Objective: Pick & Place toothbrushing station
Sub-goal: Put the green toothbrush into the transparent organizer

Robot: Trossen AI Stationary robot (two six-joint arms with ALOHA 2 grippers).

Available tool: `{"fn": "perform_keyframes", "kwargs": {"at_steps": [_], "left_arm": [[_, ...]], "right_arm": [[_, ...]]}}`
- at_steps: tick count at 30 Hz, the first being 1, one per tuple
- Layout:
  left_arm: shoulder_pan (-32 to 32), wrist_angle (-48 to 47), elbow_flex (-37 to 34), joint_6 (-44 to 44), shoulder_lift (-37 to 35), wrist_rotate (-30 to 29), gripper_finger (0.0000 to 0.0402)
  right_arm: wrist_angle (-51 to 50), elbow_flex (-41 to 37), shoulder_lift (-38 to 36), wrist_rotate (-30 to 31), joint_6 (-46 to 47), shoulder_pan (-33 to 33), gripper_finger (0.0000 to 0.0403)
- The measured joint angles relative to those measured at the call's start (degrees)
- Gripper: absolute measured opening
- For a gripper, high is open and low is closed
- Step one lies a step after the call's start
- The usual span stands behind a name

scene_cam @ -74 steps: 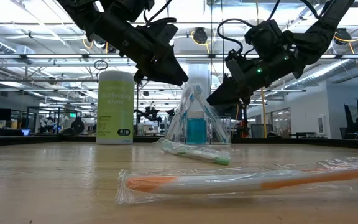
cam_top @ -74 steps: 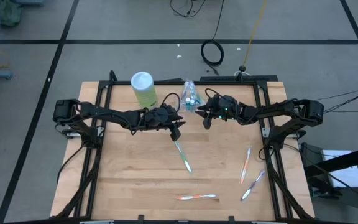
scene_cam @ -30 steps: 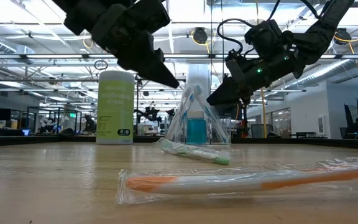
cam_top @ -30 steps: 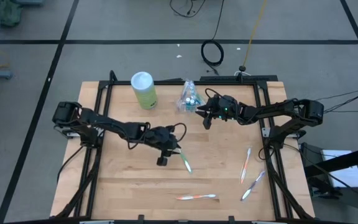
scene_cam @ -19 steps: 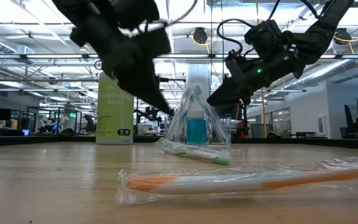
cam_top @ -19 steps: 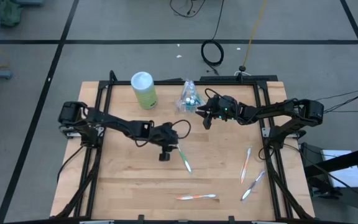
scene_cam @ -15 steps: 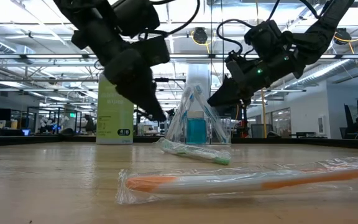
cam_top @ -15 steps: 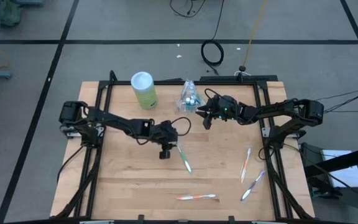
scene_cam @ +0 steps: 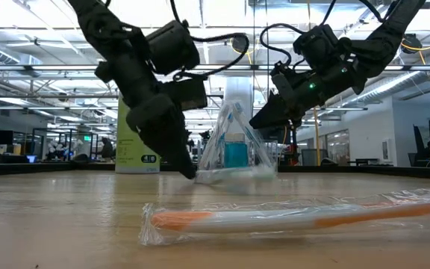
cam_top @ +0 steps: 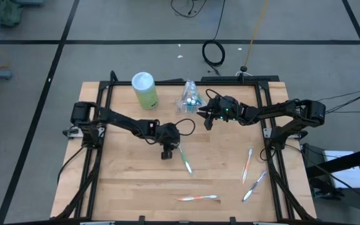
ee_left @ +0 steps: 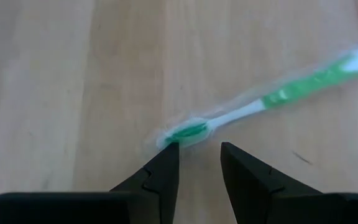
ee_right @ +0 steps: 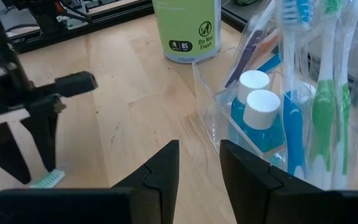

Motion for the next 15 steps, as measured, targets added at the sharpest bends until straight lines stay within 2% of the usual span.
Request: {"fn": "perform_keyframes", "kwargs": {"at_steps": [12, 15], "left_arm": [[1.2, 0.9, 0.02, 1.91, 0.75, -0.89, 0.0124], [0.33, 2.81, -0.04, 5.22, 0.71, -0.1, 0.0124]], "right_arm": [[0.03, -0.02, 0.0, 0.04, 0.0, -0.02, 0.0111], [0.03, -0.02, 0.0, 0.04, 0.0, -0.01, 0.0112]]}}
